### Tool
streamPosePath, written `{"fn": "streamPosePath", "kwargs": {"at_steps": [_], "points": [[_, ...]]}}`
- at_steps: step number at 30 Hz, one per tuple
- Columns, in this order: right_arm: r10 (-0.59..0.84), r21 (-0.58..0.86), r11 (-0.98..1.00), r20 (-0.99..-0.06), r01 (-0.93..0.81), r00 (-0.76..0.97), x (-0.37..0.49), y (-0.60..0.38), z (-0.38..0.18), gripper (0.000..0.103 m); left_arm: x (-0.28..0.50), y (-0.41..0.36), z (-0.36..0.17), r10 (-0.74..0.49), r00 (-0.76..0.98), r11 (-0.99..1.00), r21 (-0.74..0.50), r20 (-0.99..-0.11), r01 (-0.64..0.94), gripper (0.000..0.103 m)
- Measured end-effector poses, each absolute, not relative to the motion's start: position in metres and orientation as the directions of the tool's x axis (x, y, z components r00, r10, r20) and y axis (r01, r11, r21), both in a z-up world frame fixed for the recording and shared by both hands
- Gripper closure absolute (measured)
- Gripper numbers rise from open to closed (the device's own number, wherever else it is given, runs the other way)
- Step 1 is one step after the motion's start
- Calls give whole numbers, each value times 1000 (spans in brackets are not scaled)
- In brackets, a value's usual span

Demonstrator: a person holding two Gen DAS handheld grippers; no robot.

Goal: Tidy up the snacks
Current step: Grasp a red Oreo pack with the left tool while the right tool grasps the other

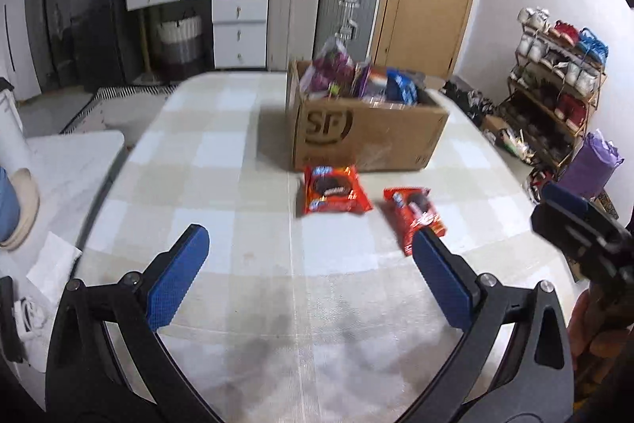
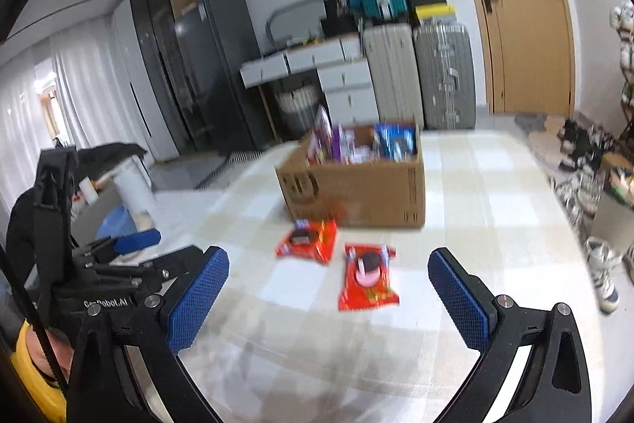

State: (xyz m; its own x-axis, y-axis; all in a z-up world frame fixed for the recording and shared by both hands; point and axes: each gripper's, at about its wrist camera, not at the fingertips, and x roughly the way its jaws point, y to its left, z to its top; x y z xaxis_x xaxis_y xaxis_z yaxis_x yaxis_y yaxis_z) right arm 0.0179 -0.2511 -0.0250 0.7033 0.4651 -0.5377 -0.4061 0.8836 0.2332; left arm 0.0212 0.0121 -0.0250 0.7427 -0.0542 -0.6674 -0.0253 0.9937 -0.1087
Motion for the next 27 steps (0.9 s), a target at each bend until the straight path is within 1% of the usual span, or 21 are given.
{"fn": "streamPosePath", "kwargs": {"at_steps": [5,11,13,16,17,18,20,22,23,24,25,26,27], "points": [[451,236,888,-614,-395,647,52,-247,-65,0,64,12,-69,-70,684,993,-119,-726,-24,1],[417,228,900,-703,-373,577,101,-235,-103,1,108,17,-104,-77,630,991,-132,-773,-40,1],[414,217,897,-716,-385,562,115,-228,-113,1,118,18,-110,-74,619,990,-132,-782,-48,1],[428,230,890,-719,-394,547,132,-222,-123,5,129,19,-116,-76,602,991,-129,-795,-45,1],[422,226,892,-728,-393,540,137,-219,-128,8,132,19,-119,-74,598,991,-125,-798,-45,1],[416,220,893,-737,-392,533,142,-217,-132,15,137,19,-122,-71,594,991,-122,-801,-46,1],[410,213,890,-758,-402,506,149,-210,-141,26,143,21,-126,-72,587,991,-125,-806,-49,1],[394,195,893,-775,-405,494,152,-206,-148,28,148,24,-131,-72,583,990,-128,-809,-55,1],[382,167,895,-767,-415,515,151,-203,-148,30,151,26,-133,-69,581,990,-127,-811,-60,1],[377,151,892,-770,-427,515,151,-199,-148,36,154,27,-136,-65,578,990,-126,-813,-66,1],[372,138,889,-773,-436,514,151,-196,-149,40,157,27,-138,-65,573,989,-128,-817,-70,1],[355,114,891,-780,-440,516,151,-192,-151,47,159,29,-140,-68,568,989,-131,-820,-72,1],[345,100,892,-781,-442,521,150,-190,-151,56,162,29,-142,-65,565,989,-130,-823,-76,1]]}}
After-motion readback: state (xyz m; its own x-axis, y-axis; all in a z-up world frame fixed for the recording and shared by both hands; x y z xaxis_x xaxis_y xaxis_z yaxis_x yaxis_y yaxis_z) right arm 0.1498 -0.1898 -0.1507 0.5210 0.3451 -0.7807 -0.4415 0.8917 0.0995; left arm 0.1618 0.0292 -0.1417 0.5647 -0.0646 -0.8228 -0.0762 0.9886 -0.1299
